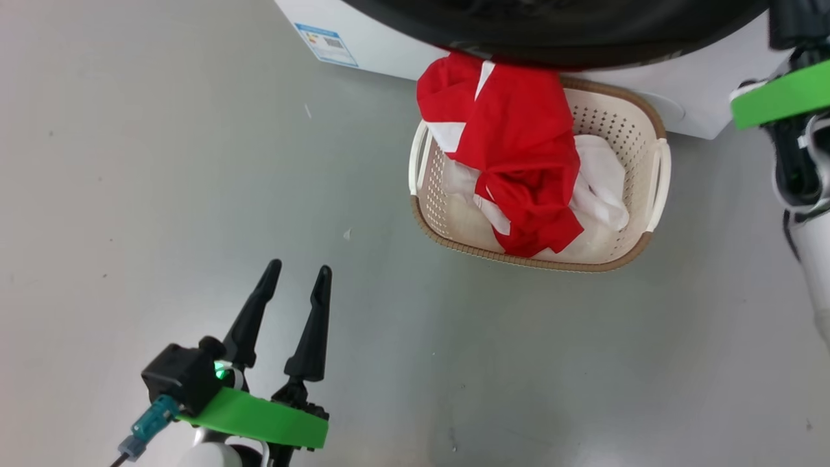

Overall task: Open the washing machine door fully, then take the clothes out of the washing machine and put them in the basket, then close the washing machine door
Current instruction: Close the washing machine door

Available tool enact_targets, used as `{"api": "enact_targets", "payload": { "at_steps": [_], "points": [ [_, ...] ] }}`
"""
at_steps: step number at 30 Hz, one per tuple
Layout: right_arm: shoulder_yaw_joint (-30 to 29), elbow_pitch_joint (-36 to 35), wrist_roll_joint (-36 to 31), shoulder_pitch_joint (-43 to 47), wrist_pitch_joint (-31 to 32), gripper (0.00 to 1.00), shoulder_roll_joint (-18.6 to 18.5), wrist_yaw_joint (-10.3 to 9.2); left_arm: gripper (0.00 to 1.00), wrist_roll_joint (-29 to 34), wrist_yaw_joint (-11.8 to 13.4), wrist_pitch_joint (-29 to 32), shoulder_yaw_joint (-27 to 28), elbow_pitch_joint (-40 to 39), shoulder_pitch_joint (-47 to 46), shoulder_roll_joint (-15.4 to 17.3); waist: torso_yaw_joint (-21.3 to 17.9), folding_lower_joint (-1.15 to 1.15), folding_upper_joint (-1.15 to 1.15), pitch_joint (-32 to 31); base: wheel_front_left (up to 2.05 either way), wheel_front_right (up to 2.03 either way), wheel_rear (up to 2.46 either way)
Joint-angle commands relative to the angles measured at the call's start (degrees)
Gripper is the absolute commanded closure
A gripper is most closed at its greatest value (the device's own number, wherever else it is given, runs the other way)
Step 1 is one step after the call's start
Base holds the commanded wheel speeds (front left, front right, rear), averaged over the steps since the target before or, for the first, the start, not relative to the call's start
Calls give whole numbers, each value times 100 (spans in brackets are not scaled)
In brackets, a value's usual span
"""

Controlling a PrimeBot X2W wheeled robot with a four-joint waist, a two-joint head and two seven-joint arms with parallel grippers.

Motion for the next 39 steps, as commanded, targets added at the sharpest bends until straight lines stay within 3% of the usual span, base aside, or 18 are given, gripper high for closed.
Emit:
{"api": "enact_targets", "payload": {
  "at_steps": [1, 8, 17, 18, 19, 20, 22, 23, 24, 39],
  "points": [
    [-30, -134, 22, -176, -36, 100, 2, 26, 0, -31, -30, -70, 170, -164, -94, 91, 51, 0, 0, 62, 0, 0, 0],
    [-253, -152, 52, -463, -36, 100, -54, 26, 0, -67, -30, -70, 125, -209, -172, 91, 115, 0, 0, 180, 0, 0, 0],
    [23, -135, 57, -427, -36, 100, -71, 26, 0, -48, -30, -70, 130, -158, -213, 91, 59, 0, 0, 156, 0, 0, 0],
    [68, -142, 64, -362, -36, 93, -59, 26, 0, -28, -30, -70, 140, -139, -200, 91, 41, 0, 0, 117, 0, 0, 0],
    [126, -145, 67, -295, -36, 78, -54, 26, 0, -7, -30, -70, 155, -121, -185, 91, 19, 0, 0, 81, 0, 0, 0],
    [126, -145, 67, -295, -36, 78, -54, 26, 0, -7, -30, -70, 155, -121, -185, 91, 19, 0, 0, 81, 0, 0, 0],
    [174, -194, 84, -146, -36, 53, -39, 26, 0, 41, -30, -70, 172, -88, -163, 91, -17, 0, 0, 3, 0, 0, 0],
    [214, -213, 86, -53, -36, 12, -32, 26, 0, 70, -30, -70, 183, -68, -151, 91, -39, 0, 0, -44, 0, 0, 0],
    [240, -237, 89, 41, -36, 0, -22, 26, 0, 97, -30, -70, 200, -45, -136, 91, -64, 0, 0, -87, 0, 0, 0],
    [434, -509, 61, 1683, -36, 0, 28, 26, 0, 534, -30, -70, 482, 252, 173, 91, -522, 0, 0, -802, 0, 0, 0]
  ]
}}
